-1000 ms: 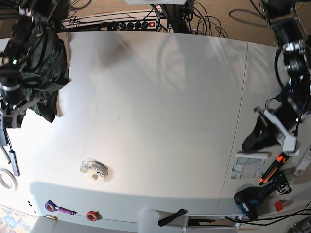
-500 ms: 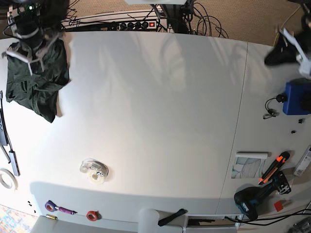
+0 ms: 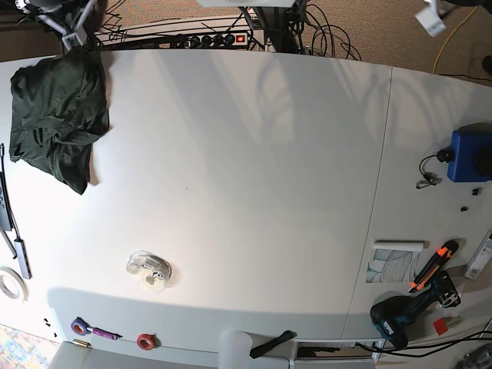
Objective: Layout the t-shirt on the table in an organized manner, then fold the t-shirt properly
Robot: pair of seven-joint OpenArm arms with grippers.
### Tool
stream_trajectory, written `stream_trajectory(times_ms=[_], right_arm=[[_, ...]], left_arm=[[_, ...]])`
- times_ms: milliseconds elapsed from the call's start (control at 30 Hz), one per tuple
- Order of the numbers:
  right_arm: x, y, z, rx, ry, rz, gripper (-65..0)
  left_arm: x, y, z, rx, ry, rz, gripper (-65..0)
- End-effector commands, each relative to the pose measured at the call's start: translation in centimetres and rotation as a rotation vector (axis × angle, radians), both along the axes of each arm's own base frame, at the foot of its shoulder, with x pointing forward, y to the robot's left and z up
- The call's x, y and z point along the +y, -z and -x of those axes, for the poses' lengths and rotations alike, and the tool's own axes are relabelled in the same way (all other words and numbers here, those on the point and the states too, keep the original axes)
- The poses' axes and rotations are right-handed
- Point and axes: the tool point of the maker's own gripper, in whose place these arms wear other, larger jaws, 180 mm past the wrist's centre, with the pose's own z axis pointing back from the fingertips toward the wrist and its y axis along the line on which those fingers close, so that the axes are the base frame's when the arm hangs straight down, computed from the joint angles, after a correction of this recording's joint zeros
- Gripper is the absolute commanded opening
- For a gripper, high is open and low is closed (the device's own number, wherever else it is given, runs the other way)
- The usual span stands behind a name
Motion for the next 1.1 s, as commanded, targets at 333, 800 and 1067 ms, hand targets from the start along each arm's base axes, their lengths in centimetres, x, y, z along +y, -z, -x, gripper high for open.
stream_trajectory(times_ms=[333,800,1067], right_arm=[[-1.6,13.0,9.0,0.268,0.400,-0.147,-65.0],[8.1,23.1,-2.0,0.103,0.485,0.065,-65.0],[14.7,23.7,-4.7,0.102,0.380,-0.026,-65.0]], left_arm=[[-3.6,12.4,4.4,-0.089,0.222,-0.075,-65.0],[-8.3,27.3,-4.8,-0.157,0.020,-0.486,-65.0],[-9.4,27.8,-6.4,-0.174,-0.071,-0.563,-65.0]])
